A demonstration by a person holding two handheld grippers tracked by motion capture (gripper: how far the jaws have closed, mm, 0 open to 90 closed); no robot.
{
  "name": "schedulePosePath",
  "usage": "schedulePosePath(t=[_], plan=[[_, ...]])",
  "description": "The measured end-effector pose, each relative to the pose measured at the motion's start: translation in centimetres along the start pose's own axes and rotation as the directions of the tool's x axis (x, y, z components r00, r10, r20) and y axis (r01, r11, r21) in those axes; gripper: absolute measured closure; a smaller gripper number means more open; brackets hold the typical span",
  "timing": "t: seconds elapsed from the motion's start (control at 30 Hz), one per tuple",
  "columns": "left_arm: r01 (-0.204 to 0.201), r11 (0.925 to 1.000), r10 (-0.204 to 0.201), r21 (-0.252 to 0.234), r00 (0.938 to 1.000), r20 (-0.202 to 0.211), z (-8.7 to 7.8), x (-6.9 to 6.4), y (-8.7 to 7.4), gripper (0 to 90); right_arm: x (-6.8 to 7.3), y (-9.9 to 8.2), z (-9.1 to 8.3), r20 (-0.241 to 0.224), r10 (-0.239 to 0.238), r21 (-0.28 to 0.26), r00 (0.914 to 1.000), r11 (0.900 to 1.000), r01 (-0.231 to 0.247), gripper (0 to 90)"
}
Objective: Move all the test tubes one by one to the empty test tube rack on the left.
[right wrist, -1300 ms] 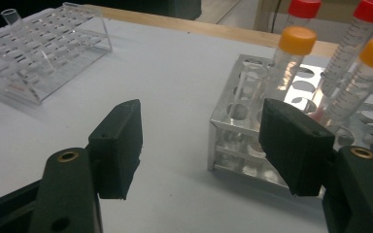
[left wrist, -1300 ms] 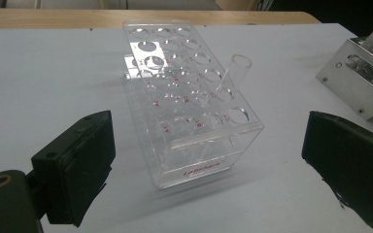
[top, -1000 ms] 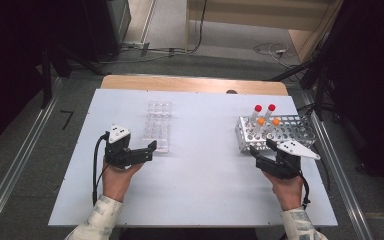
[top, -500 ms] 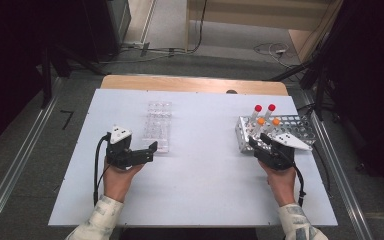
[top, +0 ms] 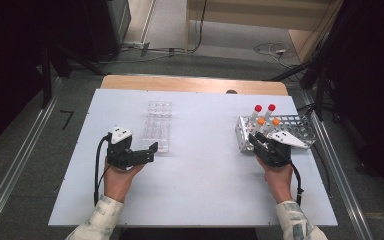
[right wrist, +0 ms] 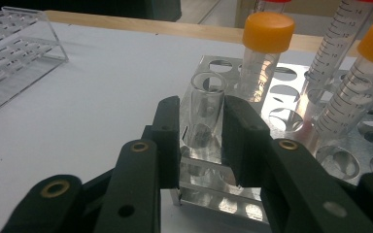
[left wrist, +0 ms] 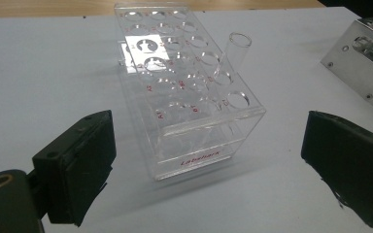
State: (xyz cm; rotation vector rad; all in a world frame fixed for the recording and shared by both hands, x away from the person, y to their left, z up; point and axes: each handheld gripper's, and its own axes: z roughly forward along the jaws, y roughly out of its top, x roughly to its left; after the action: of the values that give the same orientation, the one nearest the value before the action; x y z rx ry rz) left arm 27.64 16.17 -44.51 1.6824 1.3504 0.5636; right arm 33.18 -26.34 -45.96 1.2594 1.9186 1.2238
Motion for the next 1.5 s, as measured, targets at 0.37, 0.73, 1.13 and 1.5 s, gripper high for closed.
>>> schedulePosePath(t=[0.37,0.73,1.13,1.5], plan=[[0.002,1.0,-0.002,0.001,1.0,0.003,0.0,0.0,0.0,6.3,0.2,-0.1,0.6,0.011,-0.01,0.004,0.9999,0.9999,0.01,72.2],[0.003,1.0,-0.003,-0.001,1.0,0.003,0.0,0.0,0.0,6.4,0.8,1.8,-1.4,0.027,-0.04,-0.07,0.9988,0.9967,0.042,73.5],[0.003,1.0,-0.003,-0.005,1.0,0.004,-0.2,-0.1,0.1,6.5,2.0,3.8,-4.1,-0.008,-0.062,-0.142,0.9981,0.9881,0.06,73.5],[0.013,0.9998,-0.013,-0.017,0.9999,0.004,-0.3,-0.2,0.2,6.5,4.1,3.4,-3.0,-0.11,-0.061,-0.102,0.9921,0.9936,0.05,73.5]])
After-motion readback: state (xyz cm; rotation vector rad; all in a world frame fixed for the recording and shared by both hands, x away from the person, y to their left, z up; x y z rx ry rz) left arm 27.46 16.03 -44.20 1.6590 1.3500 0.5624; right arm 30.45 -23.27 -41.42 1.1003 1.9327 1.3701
